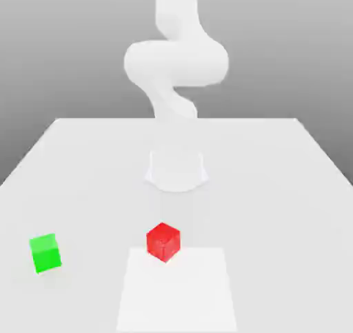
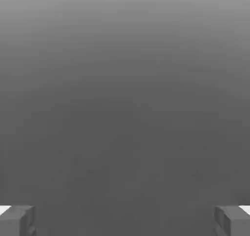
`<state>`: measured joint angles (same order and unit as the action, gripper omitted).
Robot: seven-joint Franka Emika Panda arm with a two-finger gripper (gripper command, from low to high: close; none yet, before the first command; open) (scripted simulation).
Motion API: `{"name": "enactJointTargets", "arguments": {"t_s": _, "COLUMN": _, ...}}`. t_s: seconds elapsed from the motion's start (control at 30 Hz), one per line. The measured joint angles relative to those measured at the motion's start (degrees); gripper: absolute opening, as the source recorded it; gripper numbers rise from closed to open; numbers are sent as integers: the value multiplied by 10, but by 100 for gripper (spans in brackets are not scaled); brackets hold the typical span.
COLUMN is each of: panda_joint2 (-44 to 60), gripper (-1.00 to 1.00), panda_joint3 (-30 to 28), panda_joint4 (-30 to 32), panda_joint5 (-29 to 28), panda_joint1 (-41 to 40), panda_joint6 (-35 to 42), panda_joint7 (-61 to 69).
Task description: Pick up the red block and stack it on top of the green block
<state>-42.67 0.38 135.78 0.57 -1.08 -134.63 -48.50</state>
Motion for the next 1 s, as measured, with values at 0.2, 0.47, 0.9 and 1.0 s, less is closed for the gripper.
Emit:
{"name": "enactJointTargets", "arguments": {"t_s": 0.2, "panda_joint2": 93, "gripper": 0, "panda_joint3": 16, "panda_joint4": 114, "panda_joint5": 14, "panda_joint1": -30, "panda_joint6": -82, "panda_joint7": -79}}
{"name": "enactJointTargets", "arguments": {"t_s": 0.47, "panda_joint2": 229, "gripper": 0, "panda_joint3": 42, "panda_joint4": 276, "panda_joint5": 25, "panda_joint1": -66, "panda_joint6": -198, "panda_joint7": -202}}
{"name": "enactJointTargets", "arguments": {"t_s": 0.9, "panda_joint2": 506, "gripper": -100, "panda_joint3": 12, "panda_joint4": 337, "panda_joint5": -32, "panda_joint1": -62, "panda_joint6": -428, "panda_joint7": -318}}
{"name": "enactJointTargets", "arguments": {"t_s": 1.0, "panda_joint2": 506, "gripper": -100, "panda_joint3": 12, "panda_joint4": 337, "panda_joint5": -33, "panda_joint1": -62, "panda_joint6": -428, "panda_joint7": -319}}
